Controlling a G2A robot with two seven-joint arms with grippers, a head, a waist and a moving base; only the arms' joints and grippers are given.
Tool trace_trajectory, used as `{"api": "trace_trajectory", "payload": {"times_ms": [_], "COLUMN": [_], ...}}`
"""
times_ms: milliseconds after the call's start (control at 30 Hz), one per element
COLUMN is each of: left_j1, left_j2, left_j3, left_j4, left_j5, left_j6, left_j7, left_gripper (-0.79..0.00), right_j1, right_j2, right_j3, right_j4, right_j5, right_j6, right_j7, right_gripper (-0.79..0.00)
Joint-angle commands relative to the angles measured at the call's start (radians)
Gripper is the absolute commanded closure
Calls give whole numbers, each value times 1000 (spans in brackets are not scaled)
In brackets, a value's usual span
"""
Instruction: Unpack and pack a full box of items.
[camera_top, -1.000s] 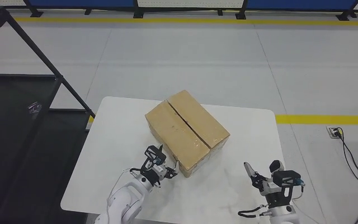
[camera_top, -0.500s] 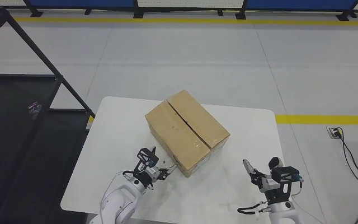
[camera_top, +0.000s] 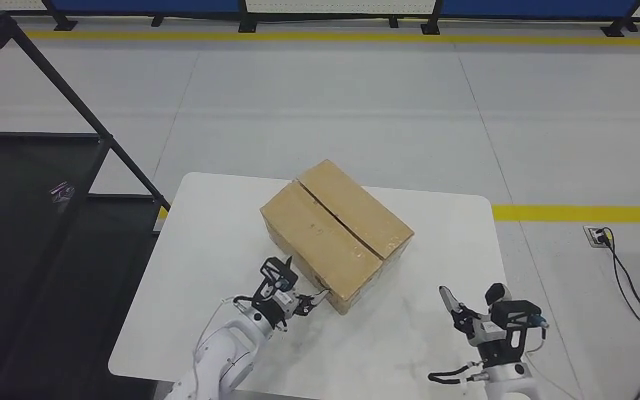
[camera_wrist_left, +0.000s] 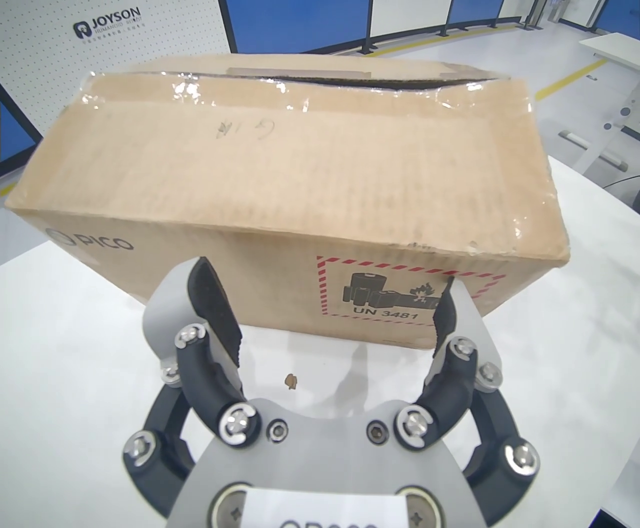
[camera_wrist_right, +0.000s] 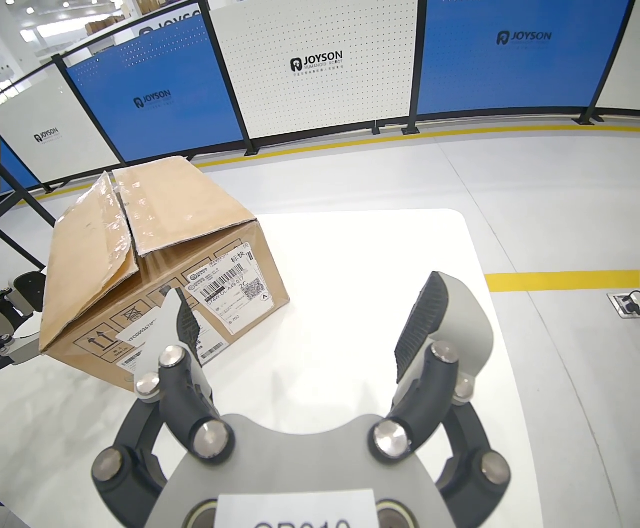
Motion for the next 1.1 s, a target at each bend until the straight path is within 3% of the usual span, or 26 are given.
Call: {"api": "trace_trajectory", "payload": {"times_ms": [0, 800, 933, 1067], "left_j1": [-12, -90, -65, -1], "left_j2": [-3, -37, -30, -12], "left_j3": [9, 119, 91, 5], "left_j4": [11, 55, 22, -54], "left_j5": [-9, -24, -10, -12], "left_j6": [-1, -4, 2, 5], "left_j7": [4, -5, 15, 40], "left_gripper": [-785, -785, -785, -785], "right_j1": [-2, -17, -16, -8], "right_j2": [-1, -7, -8, -8], "right_j3": [1, 24, 26, 24], "right_j4": [-1, 9, 5, -4], "right_j5": [1, 22, 19, 5], "right_j6": [0, -16, -16, -22], "right_j7": [-1, -17, -14, 0], "right_gripper": [-785, -785, -785, -785]}}
